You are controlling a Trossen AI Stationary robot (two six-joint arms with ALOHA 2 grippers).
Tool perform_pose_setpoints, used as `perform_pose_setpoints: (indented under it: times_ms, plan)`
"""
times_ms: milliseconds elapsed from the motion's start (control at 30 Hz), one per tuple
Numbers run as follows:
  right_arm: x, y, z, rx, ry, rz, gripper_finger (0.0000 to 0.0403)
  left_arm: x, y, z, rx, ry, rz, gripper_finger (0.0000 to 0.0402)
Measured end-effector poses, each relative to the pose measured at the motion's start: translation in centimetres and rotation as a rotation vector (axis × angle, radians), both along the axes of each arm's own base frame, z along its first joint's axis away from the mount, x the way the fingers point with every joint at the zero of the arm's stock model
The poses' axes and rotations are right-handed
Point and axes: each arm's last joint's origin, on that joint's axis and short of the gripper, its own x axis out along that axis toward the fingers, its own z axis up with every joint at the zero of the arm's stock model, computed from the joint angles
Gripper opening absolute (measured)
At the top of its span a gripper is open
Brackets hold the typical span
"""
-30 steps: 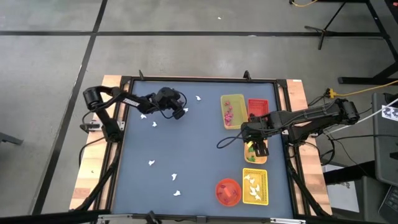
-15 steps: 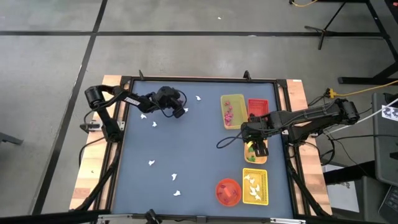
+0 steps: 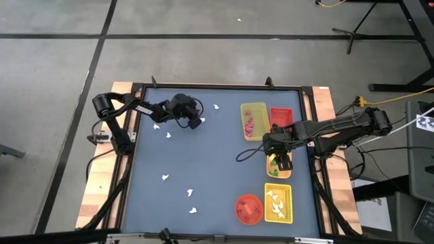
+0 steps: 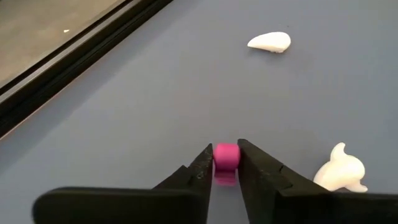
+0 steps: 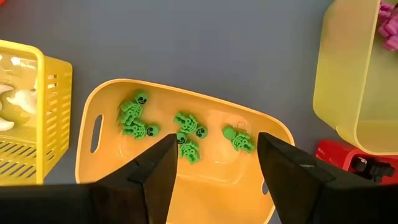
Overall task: Sort Halloween decoration
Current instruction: Put the pink skeleton toy into the top yellow bin
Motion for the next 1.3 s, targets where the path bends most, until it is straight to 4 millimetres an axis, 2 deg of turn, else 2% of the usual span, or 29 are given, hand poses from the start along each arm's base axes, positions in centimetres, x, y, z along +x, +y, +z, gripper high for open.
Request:
perform_pose_setpoints:
  times_ms: [267, 733, 967, 1300]
  plan:
    - [0.0, 0.0, 0.0, 0.000, 0.000, 0.000, 0.0221, 0.0, 0.0, 0.0, 0.000, 0.000, 0.000, 0.0021]
    - [0.0, 0.0, 0.0, 0.000, 0.000, 0.000, 0.0221, 0.3, 0.0, 0.2, -0.049, -0.049, 0.008, 0.0019]
    - [0.0, 0.0, 0.0, 0.000, 0.000, 0.000, 0.0221, 3.0, -0.1, 2.4, -0.019, -0.134, -0.061, 0.0019]
    - [0.0, 0.0, 0.0, 0.000, 0.000, 0.000, 0.0221, 8.7, -1.6, 8.3, 0.090, -0.315, -0.160, 0.0019]
